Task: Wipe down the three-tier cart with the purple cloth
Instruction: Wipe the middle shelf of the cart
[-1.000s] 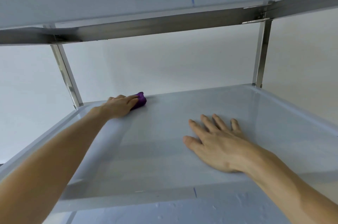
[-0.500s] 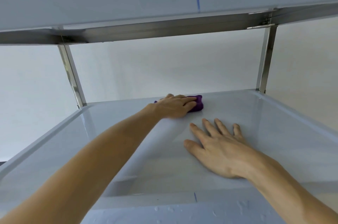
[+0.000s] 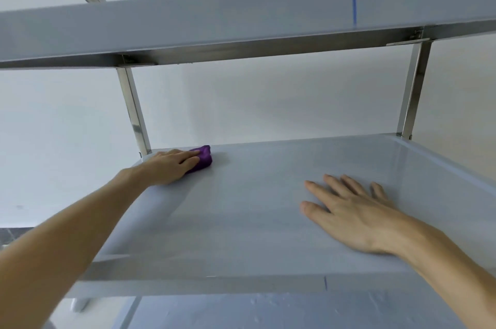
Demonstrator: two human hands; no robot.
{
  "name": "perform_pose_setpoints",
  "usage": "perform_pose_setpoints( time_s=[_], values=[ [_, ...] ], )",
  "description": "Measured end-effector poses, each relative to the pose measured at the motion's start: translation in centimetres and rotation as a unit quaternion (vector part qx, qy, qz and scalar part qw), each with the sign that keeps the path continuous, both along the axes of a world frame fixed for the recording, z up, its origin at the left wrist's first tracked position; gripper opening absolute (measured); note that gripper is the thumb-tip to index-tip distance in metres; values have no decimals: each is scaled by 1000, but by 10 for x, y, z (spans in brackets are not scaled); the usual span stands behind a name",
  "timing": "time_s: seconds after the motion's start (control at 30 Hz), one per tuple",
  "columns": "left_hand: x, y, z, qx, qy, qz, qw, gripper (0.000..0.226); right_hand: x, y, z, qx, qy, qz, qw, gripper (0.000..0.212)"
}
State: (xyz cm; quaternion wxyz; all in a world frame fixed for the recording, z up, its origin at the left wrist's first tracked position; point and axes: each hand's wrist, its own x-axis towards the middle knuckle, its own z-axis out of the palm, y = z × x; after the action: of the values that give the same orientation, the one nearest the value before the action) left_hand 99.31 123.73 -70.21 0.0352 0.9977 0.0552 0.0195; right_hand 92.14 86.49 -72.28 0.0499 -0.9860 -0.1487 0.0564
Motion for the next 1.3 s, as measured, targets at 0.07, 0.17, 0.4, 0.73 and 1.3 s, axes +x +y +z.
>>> perform_pose_setpoints(
  time_s=[0.07, 0.17, 0.4, 0.73, 1.3],
  values=[
    [-26, -3, 2, -11, 10, -42, 999, 50, 2, 4, 2, -2, 12, -9, 1000, 62],
    [-79, -19, 0, -28, 14, -135, 990, 49, 5, 8, 4, 5, 27, -20, 999, 59],
    [-139, -35, 2, -80, 35, -206, 975, 51, 2, 39, 18, -28, -38, -1, 999, 56],
    [-41, 31, -7, -28, -25, -53, 998, 48, -11, 87, -3, 30, -1, 121, 992, 57],
    [-50, 31, -11, -11, 7, -3, 1000, 48, 9, 98, -3, 54, 10, 96, 994, 53]
  ],
)
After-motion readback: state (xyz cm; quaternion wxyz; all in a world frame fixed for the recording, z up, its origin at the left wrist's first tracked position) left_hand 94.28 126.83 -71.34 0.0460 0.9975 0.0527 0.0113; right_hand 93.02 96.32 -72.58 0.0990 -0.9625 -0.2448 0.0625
